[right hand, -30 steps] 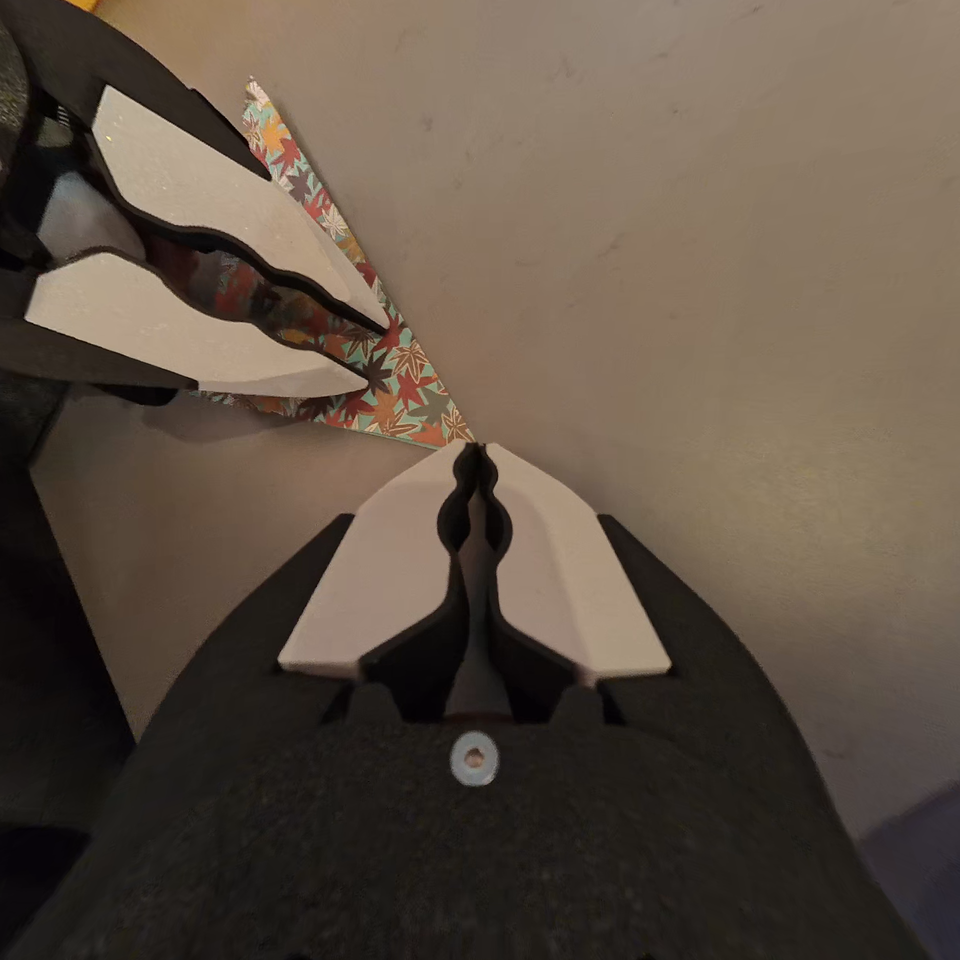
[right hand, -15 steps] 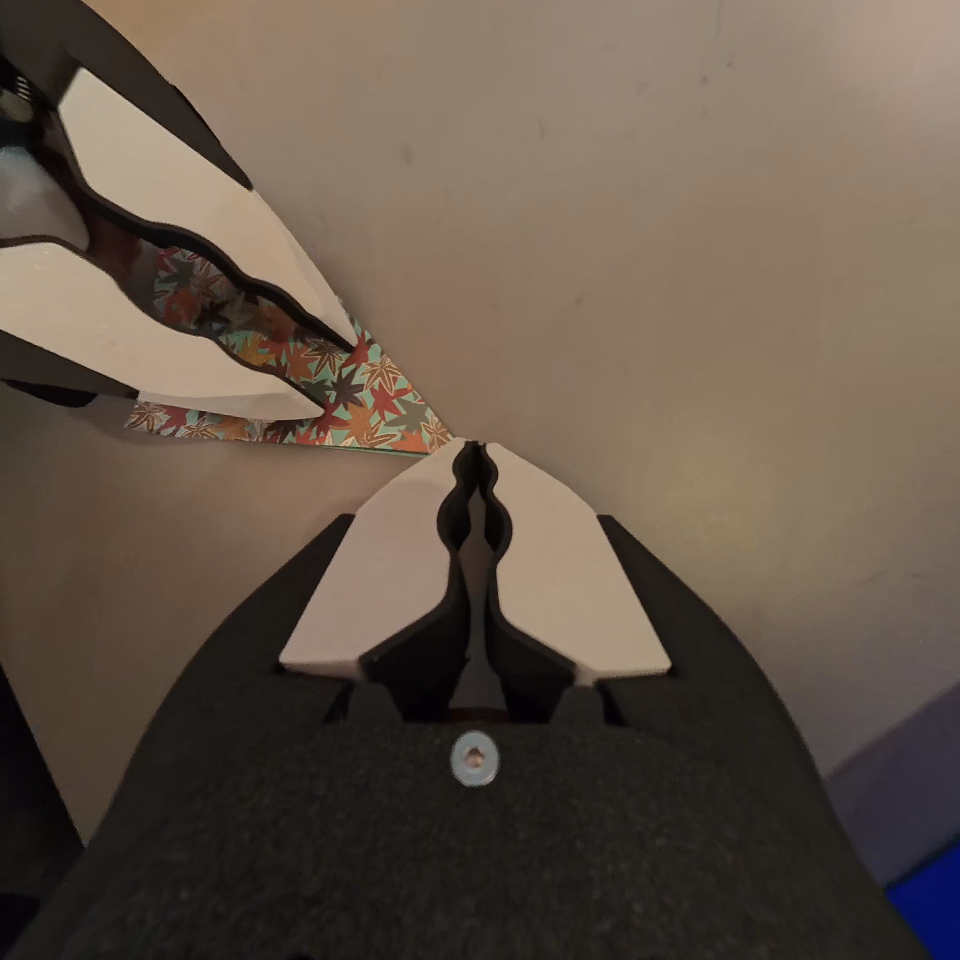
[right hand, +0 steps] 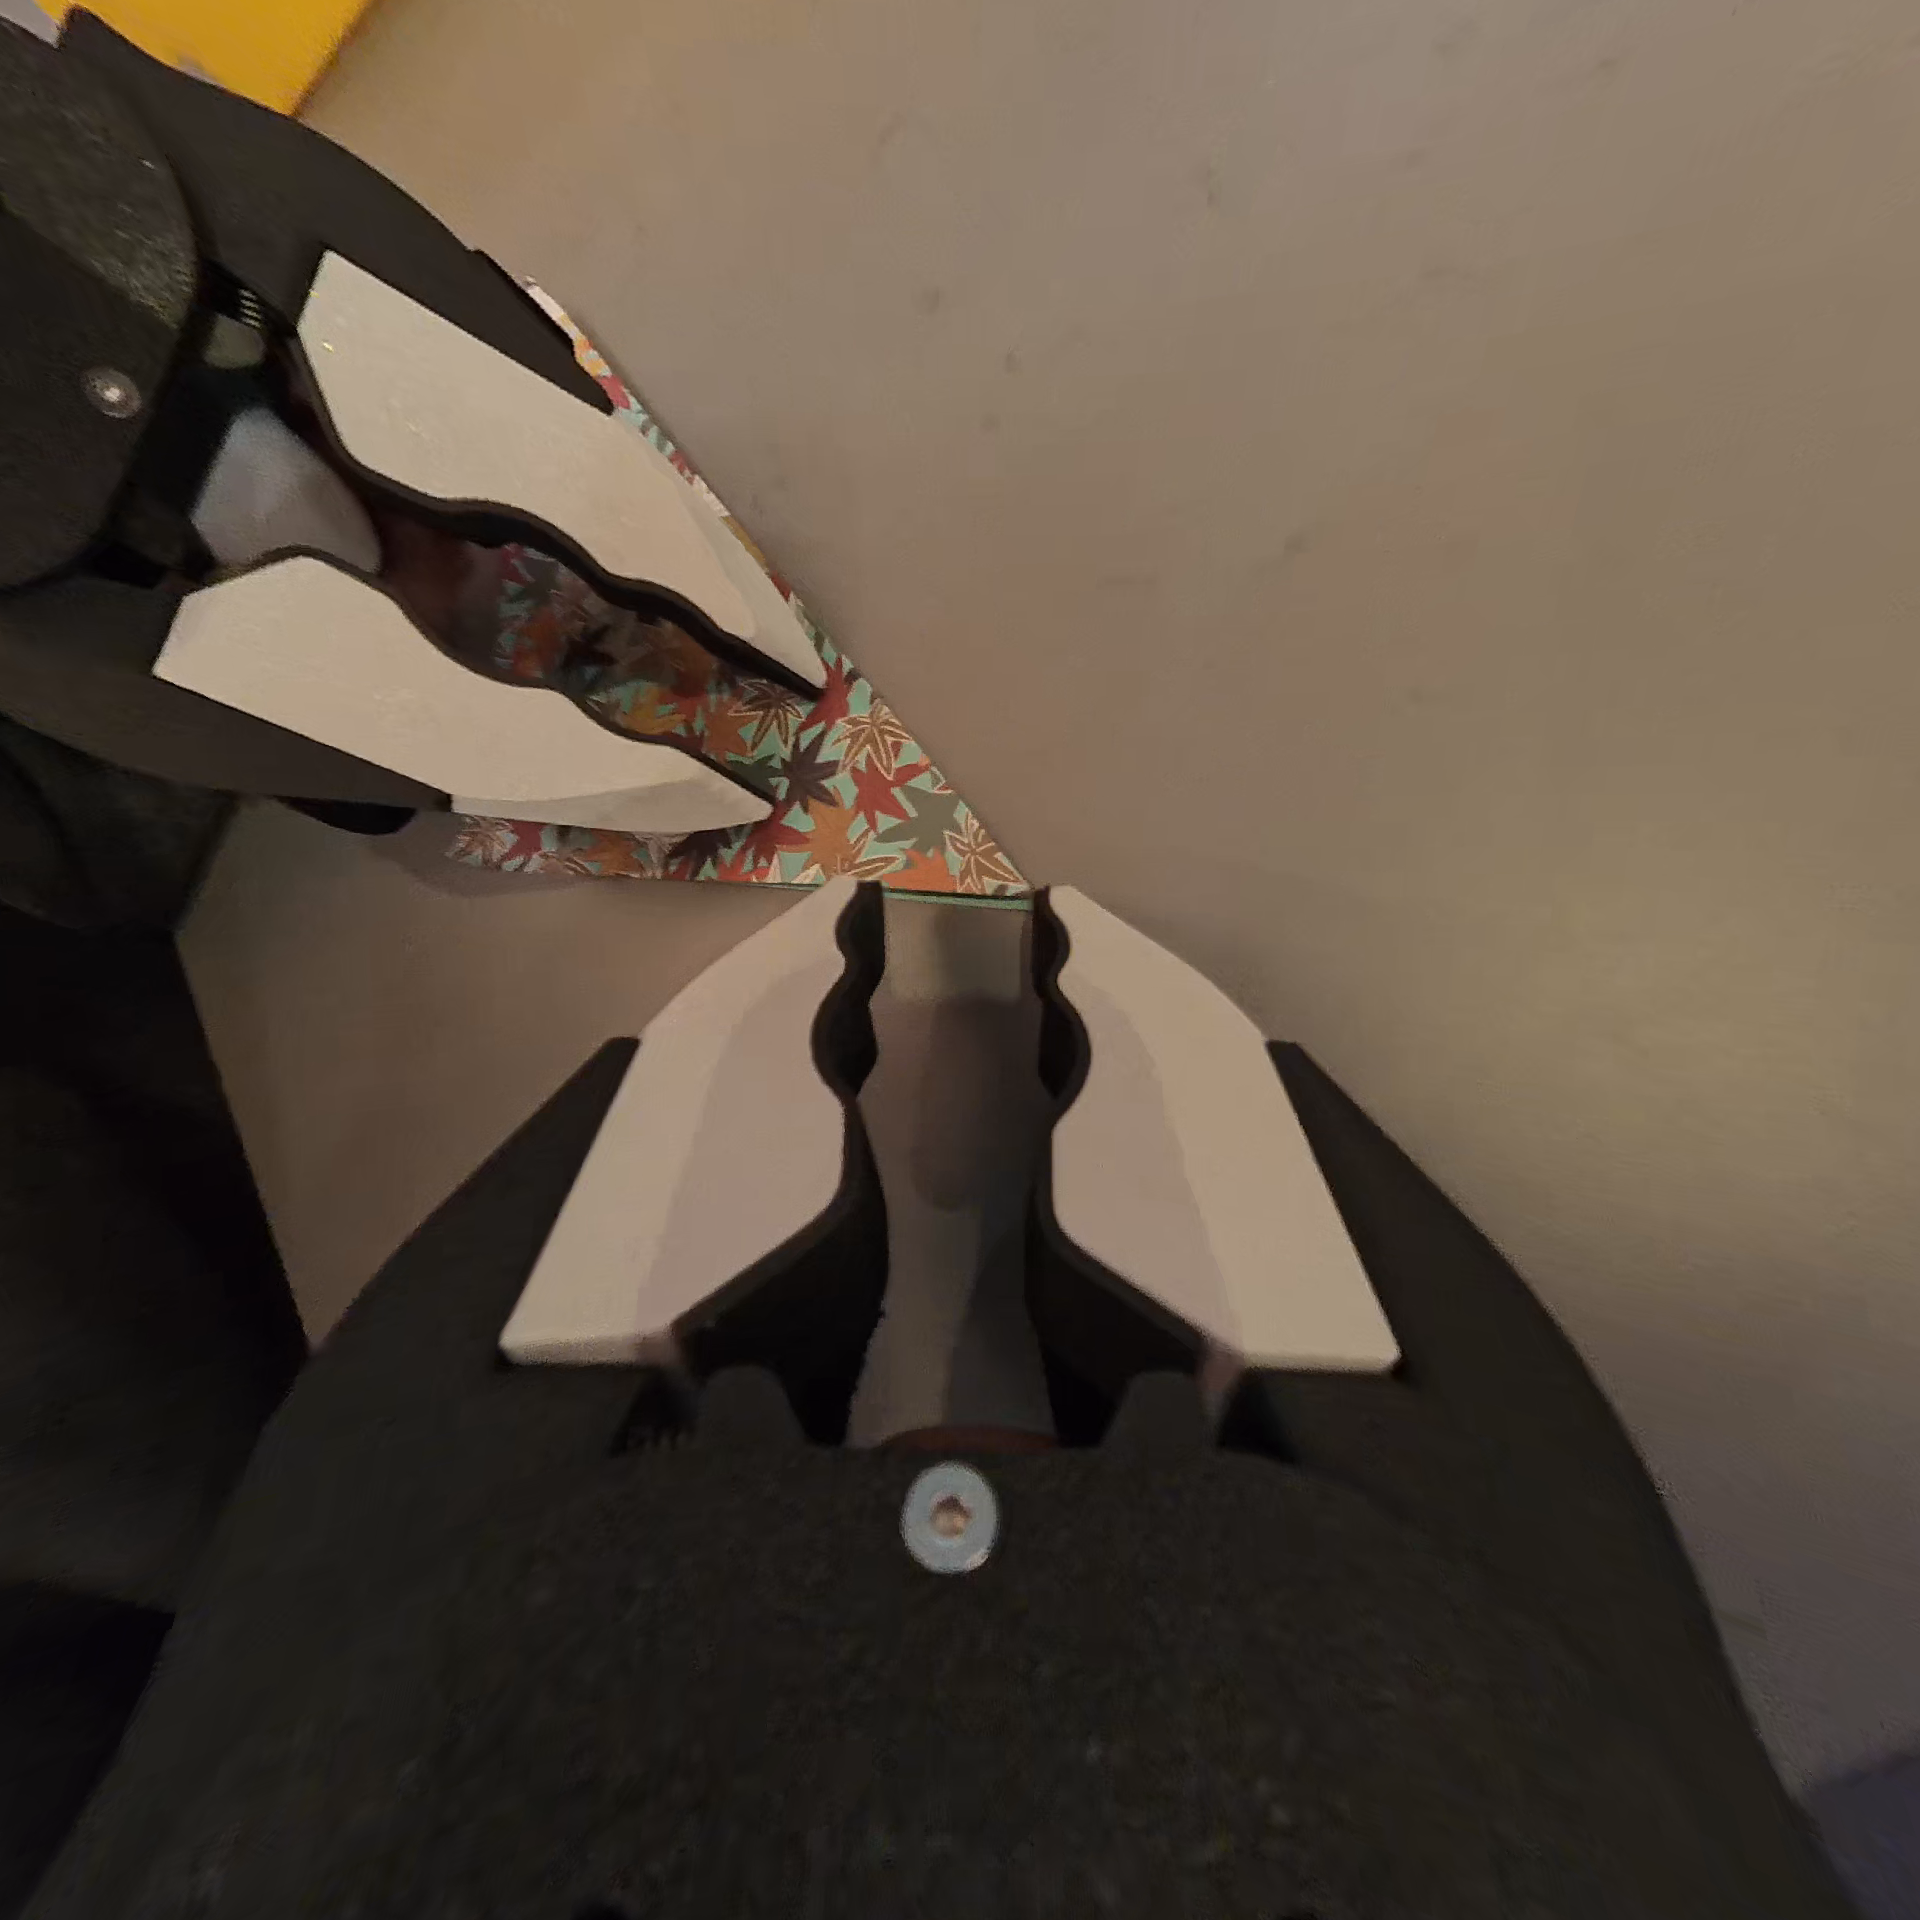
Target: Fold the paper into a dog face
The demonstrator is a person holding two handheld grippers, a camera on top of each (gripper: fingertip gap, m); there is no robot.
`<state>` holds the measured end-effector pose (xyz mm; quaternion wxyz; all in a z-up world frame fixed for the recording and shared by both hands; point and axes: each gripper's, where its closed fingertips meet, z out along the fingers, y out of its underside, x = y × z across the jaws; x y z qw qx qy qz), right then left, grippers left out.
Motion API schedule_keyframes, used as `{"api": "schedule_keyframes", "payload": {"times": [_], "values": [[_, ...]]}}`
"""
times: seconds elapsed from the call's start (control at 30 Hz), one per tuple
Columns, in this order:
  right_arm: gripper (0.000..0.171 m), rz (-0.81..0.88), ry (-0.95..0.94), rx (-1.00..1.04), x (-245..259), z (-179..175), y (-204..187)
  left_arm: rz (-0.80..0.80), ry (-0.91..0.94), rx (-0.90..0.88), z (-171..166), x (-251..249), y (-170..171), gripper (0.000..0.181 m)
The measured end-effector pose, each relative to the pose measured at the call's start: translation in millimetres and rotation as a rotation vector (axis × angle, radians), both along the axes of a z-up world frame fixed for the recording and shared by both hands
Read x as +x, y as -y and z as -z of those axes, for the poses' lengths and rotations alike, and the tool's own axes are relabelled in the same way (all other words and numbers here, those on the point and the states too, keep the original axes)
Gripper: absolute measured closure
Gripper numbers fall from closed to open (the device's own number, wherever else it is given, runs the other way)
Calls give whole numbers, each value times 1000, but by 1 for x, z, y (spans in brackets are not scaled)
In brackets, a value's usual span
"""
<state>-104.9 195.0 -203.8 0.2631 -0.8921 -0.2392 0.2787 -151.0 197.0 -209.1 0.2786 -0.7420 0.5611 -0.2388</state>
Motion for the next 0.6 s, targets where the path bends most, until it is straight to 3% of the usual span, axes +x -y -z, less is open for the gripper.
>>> {"api": "schedule_keyframes", "payload": {"times": [0.2, 0.37, 0.5, 0.6], "values": [[144, 54, -76, -31, -3, -3, -3, -3, -2, 10, 0, 0, 0, 160], [154, 63, -152, -76, -9, -5, -2, -8, -5, 15, 0, 0, 0, 160], [169, 59, -106, -86, -7, 1, 0, -10, -4, 16, 0, 0, 0, 160], [171, 41, -76, -88, -9, 2, 3, -9, -5, 17, 0, 0, 0, 160]]}}
